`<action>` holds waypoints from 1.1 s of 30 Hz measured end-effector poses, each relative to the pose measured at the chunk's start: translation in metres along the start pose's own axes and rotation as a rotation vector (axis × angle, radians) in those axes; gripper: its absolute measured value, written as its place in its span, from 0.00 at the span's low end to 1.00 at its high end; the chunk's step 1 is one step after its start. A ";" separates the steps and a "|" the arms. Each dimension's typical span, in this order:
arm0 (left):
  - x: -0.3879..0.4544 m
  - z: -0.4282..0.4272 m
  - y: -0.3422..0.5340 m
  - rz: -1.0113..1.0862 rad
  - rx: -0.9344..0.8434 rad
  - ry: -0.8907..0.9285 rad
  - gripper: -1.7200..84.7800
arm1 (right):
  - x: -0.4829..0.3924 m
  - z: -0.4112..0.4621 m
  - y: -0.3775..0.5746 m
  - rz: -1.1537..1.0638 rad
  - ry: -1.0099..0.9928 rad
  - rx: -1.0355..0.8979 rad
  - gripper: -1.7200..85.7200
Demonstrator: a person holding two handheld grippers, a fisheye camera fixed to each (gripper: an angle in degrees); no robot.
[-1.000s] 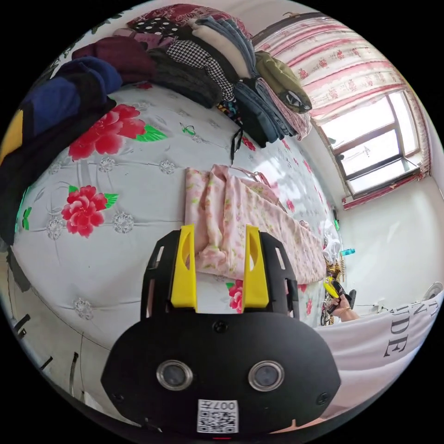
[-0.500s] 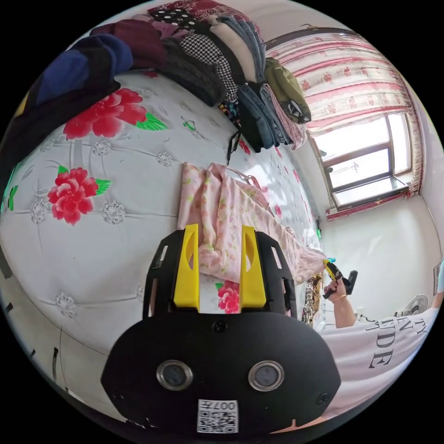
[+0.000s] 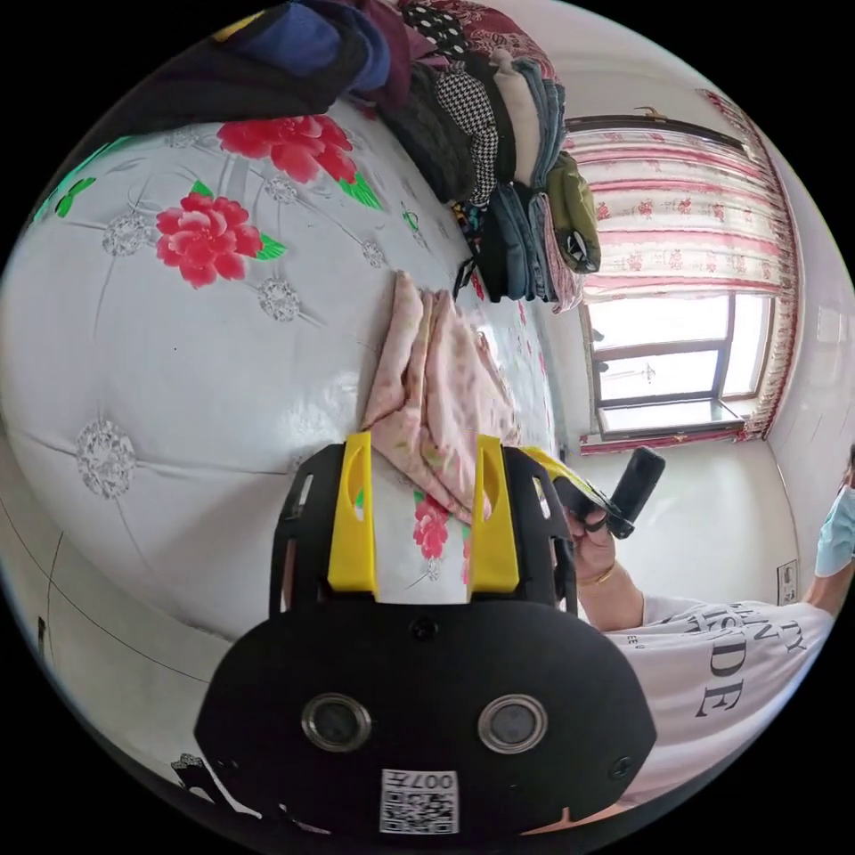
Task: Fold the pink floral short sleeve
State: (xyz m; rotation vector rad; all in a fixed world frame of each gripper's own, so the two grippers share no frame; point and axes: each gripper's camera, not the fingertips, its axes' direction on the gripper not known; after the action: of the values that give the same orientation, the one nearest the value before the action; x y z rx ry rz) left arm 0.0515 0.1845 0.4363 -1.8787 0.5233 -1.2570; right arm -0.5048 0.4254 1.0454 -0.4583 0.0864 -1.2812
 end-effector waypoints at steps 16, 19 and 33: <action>0.021 0.048 -0.029 0.167 -0.217 0.094 0.33 | 0.230 -0.121 0.189 0.728 -0.017 0.246 0.14; 0.032 0.060 -0.029 0.219 -0.260 0.046 0.32 | 0.246 -0.097 0.172 0.737 -0.070 0.246 0.12; 0.068 0.020 0.002 0.233 -0.149 0.129 0.05 | 0.211 -0.199 0.014 0.547 -0.196 0.243 0.02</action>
State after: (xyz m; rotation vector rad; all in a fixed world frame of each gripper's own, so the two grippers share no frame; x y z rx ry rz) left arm 0.0982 0.1430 0.4697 -1.8034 0.9004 -1.2152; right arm -0.4919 0.1743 0.8995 -0.3178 -0.1040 -0.6942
